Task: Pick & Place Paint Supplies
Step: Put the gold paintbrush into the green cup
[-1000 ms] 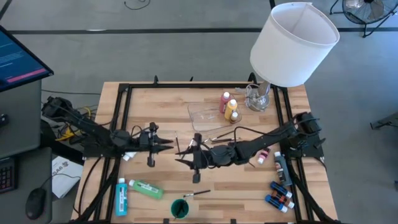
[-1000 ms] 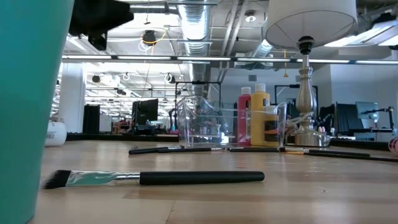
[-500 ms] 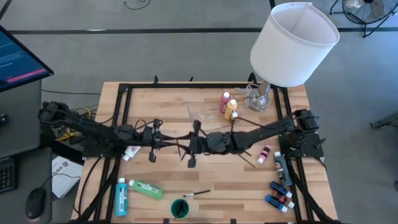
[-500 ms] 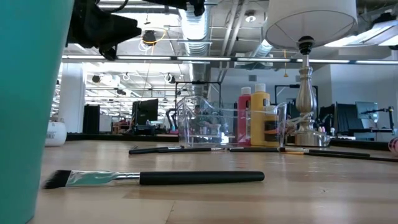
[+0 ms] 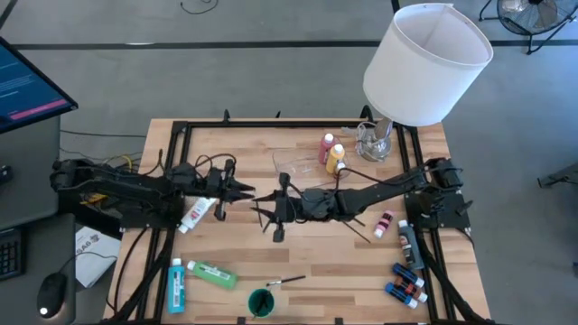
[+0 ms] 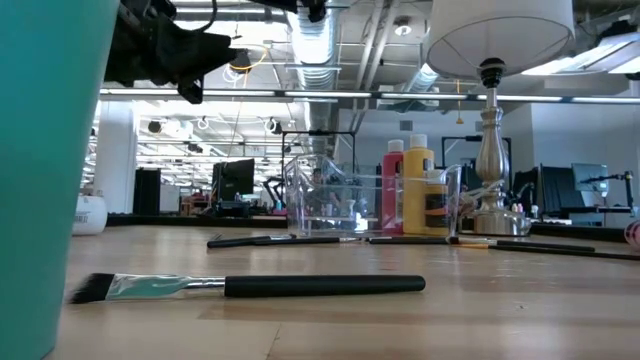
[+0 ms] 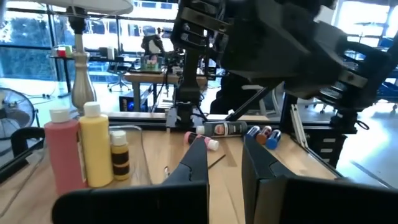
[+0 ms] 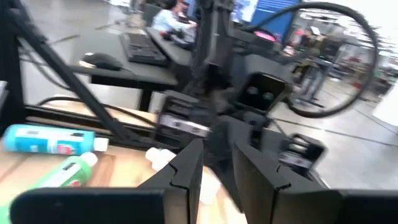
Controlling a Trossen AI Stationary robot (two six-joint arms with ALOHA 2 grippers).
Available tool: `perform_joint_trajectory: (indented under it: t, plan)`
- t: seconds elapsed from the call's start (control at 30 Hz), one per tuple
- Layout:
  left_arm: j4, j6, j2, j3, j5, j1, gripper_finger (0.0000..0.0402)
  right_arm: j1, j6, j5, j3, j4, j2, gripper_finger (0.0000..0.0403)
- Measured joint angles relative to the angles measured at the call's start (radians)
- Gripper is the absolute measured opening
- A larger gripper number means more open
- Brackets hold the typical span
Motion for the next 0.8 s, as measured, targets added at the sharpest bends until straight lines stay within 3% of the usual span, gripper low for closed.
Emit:
perform_joint_trajectory:
  t: [0.17, 0.33, 0.5, 0.67, 0.8]
  plan:
    - [-0.002, -0.002, 0.007, 0.000, 0.064, 0.056, 0.0001, -0.043, 0.019, -0.101, -0.055, 0.089, 0.000, 0.0082]
    - [-0.003, 0.008, 0.007, 0.000, 0.065, 0.083, 0.0001, -0.085, 0.096, -0.103, -0.143, 0.263, 0.000, 0.0082]
    - [0.012, 0.030, 0.007, -0.011, 0.109, 0.119, 0.0001, -0.101, 0.104, -0.103, -0.195, 0.285, -0.025, 0.0082]
    - [0.096, -0.007, 0.007, -0.070, 0.163, 0.175, 0.0001, -0.087, 0.056, -0.103, -0.246, 0.294, -0.080, 0.0082]
    - [0.250, -0.077, 0.005, -0.105, 0.187, 0.205, 0.0001, -0.072, 0.001, -0.103, -0.336, 0.301, -0.200, 0.0082]
